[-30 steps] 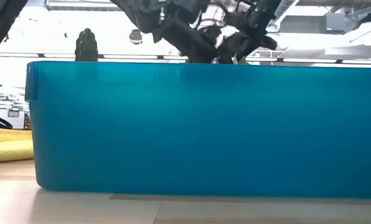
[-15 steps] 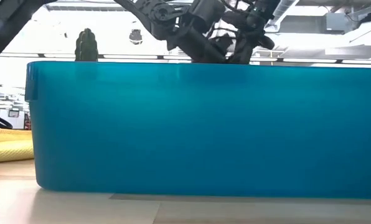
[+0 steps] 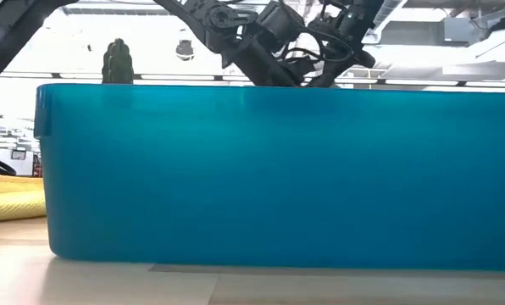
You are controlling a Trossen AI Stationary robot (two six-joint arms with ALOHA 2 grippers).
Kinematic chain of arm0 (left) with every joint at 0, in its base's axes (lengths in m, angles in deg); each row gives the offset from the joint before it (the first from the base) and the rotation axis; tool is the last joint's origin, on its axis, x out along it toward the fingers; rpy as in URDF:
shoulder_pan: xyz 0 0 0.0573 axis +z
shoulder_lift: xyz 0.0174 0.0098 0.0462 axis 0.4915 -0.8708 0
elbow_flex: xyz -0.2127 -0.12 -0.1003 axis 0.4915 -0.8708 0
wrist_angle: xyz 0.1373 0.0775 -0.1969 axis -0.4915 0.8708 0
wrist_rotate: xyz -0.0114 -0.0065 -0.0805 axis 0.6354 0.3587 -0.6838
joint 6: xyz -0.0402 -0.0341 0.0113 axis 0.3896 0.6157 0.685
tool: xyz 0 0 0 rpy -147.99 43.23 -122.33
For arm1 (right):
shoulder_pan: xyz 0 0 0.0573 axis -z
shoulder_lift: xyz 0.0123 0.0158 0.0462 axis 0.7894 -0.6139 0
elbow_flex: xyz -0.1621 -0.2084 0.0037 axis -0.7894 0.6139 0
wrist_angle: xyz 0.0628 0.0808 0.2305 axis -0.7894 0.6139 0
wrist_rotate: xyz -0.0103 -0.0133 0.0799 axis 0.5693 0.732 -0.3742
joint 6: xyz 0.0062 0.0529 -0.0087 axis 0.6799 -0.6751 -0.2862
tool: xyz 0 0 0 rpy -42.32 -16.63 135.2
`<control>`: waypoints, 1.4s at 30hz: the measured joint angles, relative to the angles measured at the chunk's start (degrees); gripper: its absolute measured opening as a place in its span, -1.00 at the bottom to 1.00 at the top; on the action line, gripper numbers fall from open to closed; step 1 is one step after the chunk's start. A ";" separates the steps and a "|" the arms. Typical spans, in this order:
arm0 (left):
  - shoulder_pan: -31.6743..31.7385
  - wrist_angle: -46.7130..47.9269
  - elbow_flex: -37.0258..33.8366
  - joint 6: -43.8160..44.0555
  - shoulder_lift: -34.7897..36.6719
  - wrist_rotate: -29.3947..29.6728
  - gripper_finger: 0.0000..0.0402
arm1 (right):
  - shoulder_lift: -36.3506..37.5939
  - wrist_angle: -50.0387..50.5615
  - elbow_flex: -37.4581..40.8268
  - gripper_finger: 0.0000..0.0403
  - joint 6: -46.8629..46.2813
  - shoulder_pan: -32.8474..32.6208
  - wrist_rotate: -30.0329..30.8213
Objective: Fold microfiber towels
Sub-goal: Fold the top green microfiber towel
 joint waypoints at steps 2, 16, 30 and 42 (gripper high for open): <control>0.32 6.07 0.00 -0.98 2.18 -0.23 -0.99 | 0.03 1.45 0.00 -0.93 0.80 0.00 -0.01; 0.02 37.34 0.01 3.44 30.99 -1.40 -1.00 | -0.65 21.79 -0.02 -0.96 2.29 -12.75 -26.47; 3.31 38.60 -1.89 4.68 36.25 -0.61 -0.93 | -17.32 9.65 -4.70 -0.93 0.47 7.83 -17.08; 2.81 6.82 -15.94 -0.81 22.79 -11.90 -0.39 | -17.75 9.73 -4.74 -0.92 5.68 11.92 -17.89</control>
